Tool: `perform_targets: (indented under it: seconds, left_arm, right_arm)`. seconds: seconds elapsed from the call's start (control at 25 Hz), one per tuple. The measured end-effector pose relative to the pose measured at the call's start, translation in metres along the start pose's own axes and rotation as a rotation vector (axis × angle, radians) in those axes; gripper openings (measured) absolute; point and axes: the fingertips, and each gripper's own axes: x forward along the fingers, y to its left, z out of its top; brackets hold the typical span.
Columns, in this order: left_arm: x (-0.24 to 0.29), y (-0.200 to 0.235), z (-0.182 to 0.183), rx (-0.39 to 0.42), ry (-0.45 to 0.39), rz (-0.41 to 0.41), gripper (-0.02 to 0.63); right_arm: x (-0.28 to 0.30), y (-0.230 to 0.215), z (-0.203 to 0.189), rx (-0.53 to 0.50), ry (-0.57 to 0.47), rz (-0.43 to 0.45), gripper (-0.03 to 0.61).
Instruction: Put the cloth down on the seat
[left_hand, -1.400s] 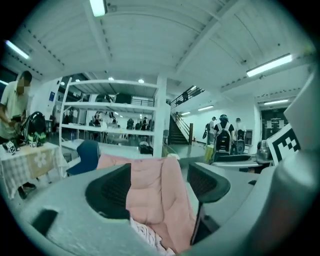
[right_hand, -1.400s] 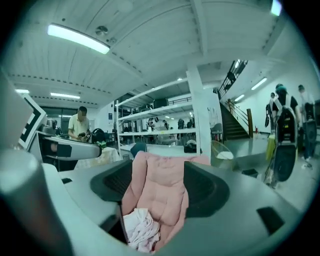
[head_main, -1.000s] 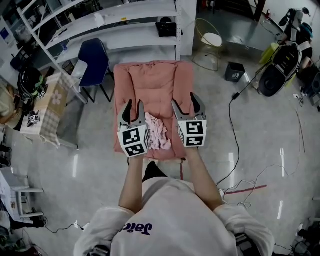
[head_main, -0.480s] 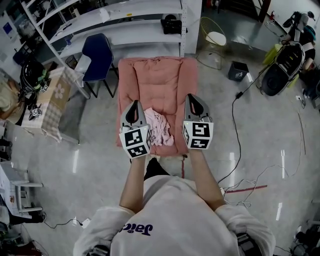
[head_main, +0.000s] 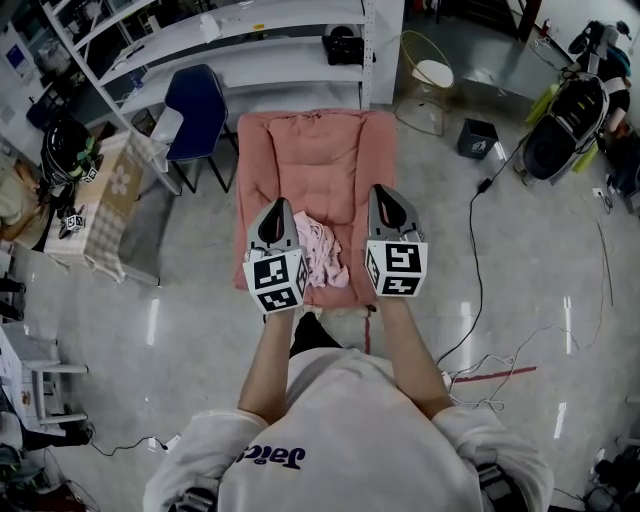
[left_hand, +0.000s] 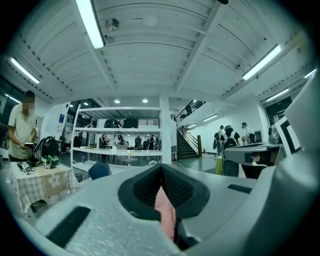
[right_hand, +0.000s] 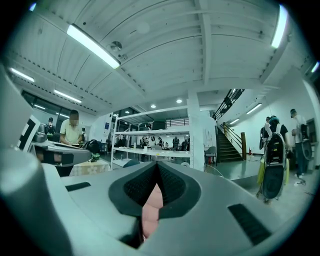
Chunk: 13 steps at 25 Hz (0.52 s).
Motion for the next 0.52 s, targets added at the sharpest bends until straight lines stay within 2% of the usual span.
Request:
perform_targets:
  seconds: [0.2, 0.52]
  left_arm:
    - [0.002, -0.013, -0.001, 0.004, -0.004, -0.037, 0.014]
    - [0.006, -0.022, -0.013, 0.003, 0.027, -0.045, 0.015]
  right_arm:
    - [-0.005, -0.004, 0.001, -0.006, -0.013, -0.007, 0.017]
    - [-0.01, -0.007, -0.009, -0.014, 0.007, 0.008, 0.017]
